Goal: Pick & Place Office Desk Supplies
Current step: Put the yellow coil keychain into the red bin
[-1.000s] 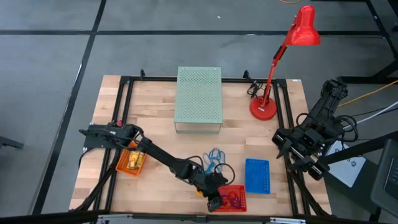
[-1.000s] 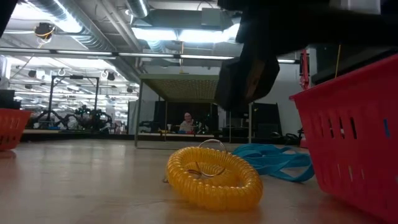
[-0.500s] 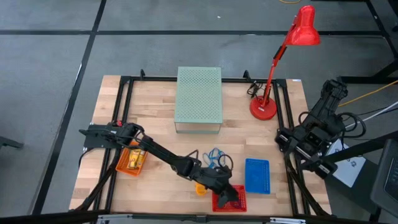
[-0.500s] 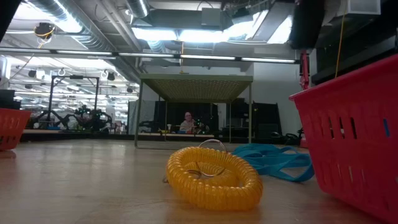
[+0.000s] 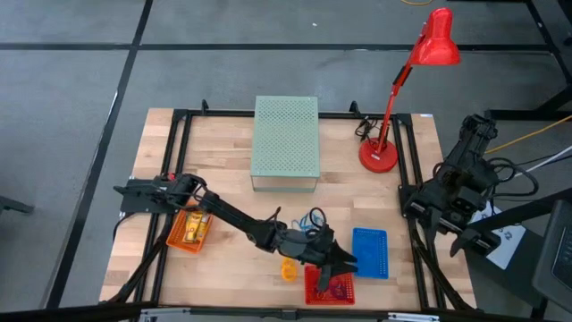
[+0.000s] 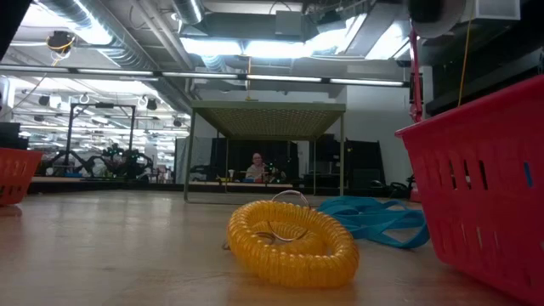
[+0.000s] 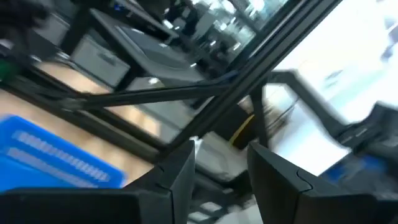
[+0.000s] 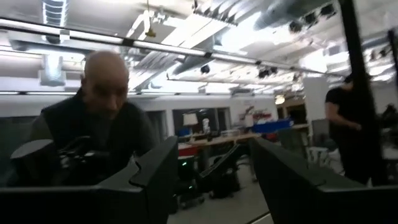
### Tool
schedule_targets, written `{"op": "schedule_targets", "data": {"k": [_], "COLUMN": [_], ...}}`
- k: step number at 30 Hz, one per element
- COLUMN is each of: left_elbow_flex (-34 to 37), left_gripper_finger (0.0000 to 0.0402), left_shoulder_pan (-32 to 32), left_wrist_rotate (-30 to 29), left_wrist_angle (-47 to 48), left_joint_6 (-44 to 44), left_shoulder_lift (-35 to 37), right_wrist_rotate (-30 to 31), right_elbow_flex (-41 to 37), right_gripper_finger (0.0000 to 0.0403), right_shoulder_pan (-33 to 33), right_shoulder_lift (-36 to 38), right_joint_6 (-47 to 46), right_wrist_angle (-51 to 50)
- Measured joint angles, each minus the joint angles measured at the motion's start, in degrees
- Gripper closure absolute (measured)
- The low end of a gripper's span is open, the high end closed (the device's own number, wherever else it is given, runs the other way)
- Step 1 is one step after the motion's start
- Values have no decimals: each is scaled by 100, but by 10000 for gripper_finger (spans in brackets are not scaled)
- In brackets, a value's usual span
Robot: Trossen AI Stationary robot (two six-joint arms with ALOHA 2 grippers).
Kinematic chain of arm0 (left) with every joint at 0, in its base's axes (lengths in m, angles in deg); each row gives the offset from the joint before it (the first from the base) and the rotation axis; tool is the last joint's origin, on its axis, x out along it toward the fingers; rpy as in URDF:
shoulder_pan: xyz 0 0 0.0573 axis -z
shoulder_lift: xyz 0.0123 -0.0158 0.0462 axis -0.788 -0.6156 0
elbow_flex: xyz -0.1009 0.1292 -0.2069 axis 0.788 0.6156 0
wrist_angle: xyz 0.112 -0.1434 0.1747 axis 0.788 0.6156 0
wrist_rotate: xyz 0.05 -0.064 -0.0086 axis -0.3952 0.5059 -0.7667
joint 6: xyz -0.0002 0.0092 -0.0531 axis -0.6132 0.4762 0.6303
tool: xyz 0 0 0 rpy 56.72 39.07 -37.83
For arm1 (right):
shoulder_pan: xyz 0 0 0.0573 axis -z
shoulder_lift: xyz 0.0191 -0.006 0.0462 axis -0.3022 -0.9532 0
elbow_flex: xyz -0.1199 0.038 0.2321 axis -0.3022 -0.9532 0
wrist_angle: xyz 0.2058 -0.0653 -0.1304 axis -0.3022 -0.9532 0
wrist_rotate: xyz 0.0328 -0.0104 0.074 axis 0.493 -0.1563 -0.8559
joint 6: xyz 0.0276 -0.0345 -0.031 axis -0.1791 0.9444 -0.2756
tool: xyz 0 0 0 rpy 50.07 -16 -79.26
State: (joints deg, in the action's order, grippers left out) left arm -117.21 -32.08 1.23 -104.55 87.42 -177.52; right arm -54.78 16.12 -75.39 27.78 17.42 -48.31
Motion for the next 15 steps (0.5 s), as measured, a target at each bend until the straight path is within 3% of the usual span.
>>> {"op": "schedule_targets", "data": {"k": [4,8,12,15], "left_elbow_flex": [0,-2,-2,-1], "left_gripper_finger": [260,260,260,260], "left_shoulder_pan": [-107,-107,-43,23], "left_wrist_rotate": [-238,-1115,-1505,-1601], "left_wrist_angle": [1287,2617,3425,3506], "left_joint_6": [-1218,-2222,-2605,-2650], "left_shoulder_lift": [427,769,922,910], "right_wrist_rotate": [223,915,1962,2184], "right_elbow_flex": [0,0,0,0], "right_gripper_finger": [197,197,197,197], "right_shoulder_pan": [6,7,7,11], "right_shoulder_lift": [113,226,240,224], "right_joint_6": [569,1631,2102,2090], "right_wrist_angle": [76,86,-221,-889]}}
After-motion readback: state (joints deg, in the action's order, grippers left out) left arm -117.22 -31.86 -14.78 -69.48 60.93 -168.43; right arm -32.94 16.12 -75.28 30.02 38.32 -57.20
